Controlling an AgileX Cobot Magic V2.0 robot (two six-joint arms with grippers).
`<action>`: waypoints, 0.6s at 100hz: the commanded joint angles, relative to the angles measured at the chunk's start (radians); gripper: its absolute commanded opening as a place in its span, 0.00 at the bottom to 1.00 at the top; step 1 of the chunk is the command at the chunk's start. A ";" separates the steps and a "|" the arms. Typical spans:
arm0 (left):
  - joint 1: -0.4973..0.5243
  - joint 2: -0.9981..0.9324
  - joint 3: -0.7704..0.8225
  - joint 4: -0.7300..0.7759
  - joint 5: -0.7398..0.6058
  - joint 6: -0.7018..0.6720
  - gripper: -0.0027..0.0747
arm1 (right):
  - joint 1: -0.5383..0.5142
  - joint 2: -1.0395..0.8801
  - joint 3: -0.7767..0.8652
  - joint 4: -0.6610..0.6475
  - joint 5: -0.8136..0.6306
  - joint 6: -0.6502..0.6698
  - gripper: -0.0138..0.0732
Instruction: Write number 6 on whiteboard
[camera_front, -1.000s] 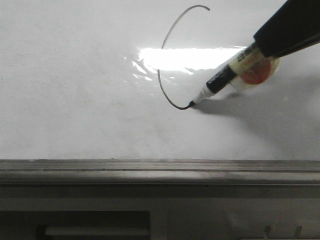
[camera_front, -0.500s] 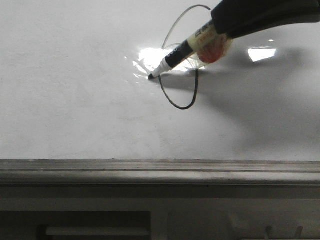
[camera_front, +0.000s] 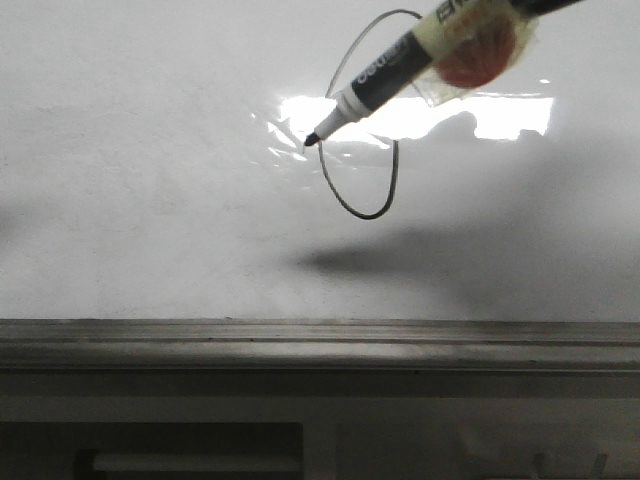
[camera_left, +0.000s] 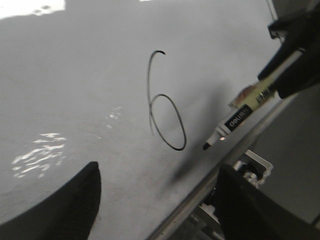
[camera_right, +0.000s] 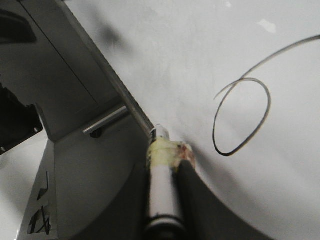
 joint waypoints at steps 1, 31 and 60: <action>-0.061 0.083 -0.058 -0.103 0.003 0.078 0.60 | -0.002 0.011 -0.068 0.036 0.039 0.009 0.11; -0.340 0.358 -0.199 -0.097 -0.081 0.182 0.60 | -0.002 0.053 -0.118 0.036 0.106 0.015 0.11; -0.415 0.490 -0.297 -0.049 -0.142 0.182 0.60 | -0.002 0.053 -0.118 0.036 0.132 0.015 0.11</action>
